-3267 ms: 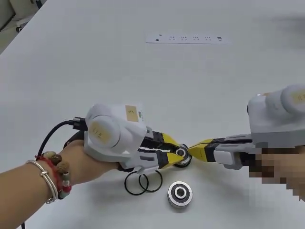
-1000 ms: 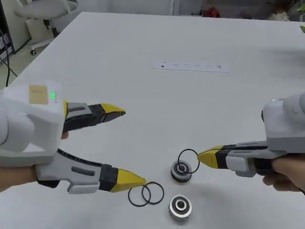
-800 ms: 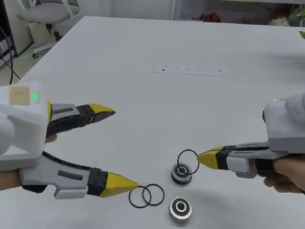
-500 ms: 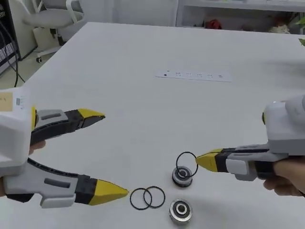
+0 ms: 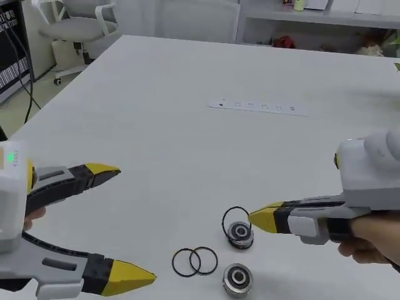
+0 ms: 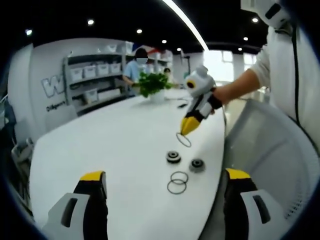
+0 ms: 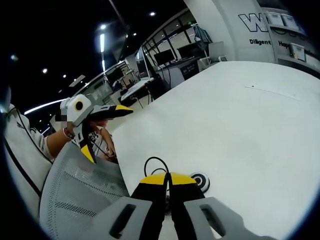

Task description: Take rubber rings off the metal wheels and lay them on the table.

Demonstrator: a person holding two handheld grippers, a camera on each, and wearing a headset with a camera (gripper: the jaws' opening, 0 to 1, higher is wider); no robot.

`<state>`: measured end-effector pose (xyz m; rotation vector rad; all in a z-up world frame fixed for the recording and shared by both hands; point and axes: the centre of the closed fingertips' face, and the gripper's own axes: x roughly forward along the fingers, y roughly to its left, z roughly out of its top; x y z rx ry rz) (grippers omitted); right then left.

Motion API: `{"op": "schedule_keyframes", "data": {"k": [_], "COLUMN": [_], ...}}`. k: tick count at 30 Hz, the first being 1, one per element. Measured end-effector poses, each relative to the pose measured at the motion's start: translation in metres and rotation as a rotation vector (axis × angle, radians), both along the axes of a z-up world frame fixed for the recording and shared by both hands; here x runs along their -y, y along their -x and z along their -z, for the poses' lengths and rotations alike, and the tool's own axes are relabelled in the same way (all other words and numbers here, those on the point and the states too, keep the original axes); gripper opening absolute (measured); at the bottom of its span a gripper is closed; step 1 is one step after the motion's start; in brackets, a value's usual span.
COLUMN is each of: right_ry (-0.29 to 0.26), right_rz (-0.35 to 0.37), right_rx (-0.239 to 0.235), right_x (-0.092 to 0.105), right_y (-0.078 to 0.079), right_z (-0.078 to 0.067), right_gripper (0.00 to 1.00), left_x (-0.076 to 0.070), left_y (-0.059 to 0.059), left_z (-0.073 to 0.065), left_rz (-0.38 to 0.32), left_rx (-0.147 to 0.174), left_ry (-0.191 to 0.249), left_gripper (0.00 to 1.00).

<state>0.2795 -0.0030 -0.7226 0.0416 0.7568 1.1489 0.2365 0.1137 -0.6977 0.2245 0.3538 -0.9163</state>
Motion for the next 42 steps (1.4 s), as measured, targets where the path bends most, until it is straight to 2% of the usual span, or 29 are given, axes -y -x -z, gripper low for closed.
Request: {"op": "schedule_keyframes", "data": {"k": [7,11,15,24,31,33,42], "right_ry": [0.019,0.043,0.074,0.117,0.153,0.161,0.177], "right_rz": [-0.022,-0.023,-0.045,-0.046,-0.041,-0.038,-0.008], "right_rx": [-0.012,-0.030,-0.054,-0.106,-0.127,-0.151,-0.182], "right_x": [-0.007,-0.008,-0.011,-0.016,-0.012,-0.011,-0.010], "right_y": [0.001,-0.002,0.003,0.006,0.006,0.006,0.001], "right_z": [0.010,0.022,0.035,0.056,0.069,0.074,0.082], "right_gripper": [0.00,0.00,0.00,0.00,0.00,0.00,0.00], "left_x": [-0.005,-0.009,-0.009,-0.009,-0.009,-0.010,-0.011], "left_y": [0.004,0.005,0.008,0.010,0.011,0.011,0.010], "left_z": [0.013,0.019,0.022,0.025,0.027,0.027,0.027], "left_rz": [-0.019,-0.040,-0.047,-0.060,-0.060,-0.065,-0.074], "left_rx": [-0.028,-0.052,-0.066,-0.076,-0.082,-0.083,-0.080], "left_ry": [-0.005,0.006,0.006,0.014,0.011,0.013,0.016], "left_gripper": [0.99,0.99,0.99,0.97,0.97,0.97,0.95]}}
